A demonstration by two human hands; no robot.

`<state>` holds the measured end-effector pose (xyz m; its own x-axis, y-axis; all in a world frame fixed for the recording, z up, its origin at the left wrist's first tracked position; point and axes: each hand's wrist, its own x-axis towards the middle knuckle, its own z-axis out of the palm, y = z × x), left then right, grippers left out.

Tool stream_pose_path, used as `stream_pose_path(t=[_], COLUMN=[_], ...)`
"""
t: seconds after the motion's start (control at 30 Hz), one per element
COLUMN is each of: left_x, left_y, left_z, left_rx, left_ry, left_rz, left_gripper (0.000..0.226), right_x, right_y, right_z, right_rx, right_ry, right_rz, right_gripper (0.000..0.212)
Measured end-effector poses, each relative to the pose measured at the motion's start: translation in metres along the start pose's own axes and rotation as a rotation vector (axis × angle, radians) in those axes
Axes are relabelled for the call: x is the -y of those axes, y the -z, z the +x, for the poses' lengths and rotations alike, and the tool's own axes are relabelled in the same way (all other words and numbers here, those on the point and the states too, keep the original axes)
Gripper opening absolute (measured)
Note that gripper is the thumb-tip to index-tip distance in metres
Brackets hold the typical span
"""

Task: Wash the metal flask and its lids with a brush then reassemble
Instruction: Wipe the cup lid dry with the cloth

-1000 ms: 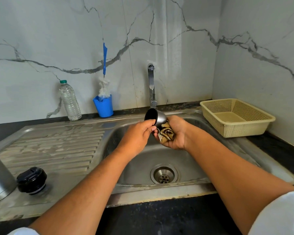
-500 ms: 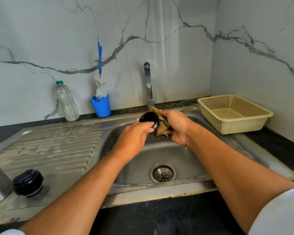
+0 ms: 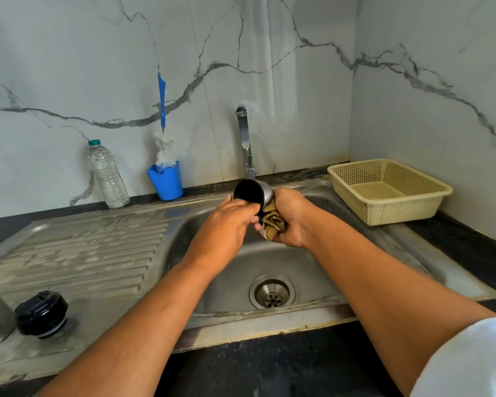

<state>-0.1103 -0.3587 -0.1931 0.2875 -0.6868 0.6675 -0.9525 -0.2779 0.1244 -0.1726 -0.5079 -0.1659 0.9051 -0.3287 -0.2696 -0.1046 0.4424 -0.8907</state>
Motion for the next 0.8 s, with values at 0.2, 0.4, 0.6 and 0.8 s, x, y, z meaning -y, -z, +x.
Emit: stream_pose_path(t=[0.2,0.4,0.6,0.8], left_x=[0.007,-0.002,0.004,0.005], left_y=[0.000,0.001,0.002,-0.002], left_z=[-0.004,-0.007,-0.006,-0.002], left_rx=[0.115,0.115,0.065,0.008], left_ry=[-0.002,-0.081,-0.098,-0.026], left_rz=[0.217,0.197,0.179,0.093], left_gripper=[0.035,0.024,0.023,0.027], right_x=[-0.003,0.001,-0.002,-0.007], right_y=[0.003,0.009,0.010,0.011], right_z=[0.006,0.005,0.001,0.008], right_rx=[-0.111,0.054,0.168,0.058], right_ry=[0.156,0.130,0.118,0.172], right_rz=[-0.255,-0.156,-0.223,-0.268], right_gripper=[0.030,0.045,0.038,0.021])
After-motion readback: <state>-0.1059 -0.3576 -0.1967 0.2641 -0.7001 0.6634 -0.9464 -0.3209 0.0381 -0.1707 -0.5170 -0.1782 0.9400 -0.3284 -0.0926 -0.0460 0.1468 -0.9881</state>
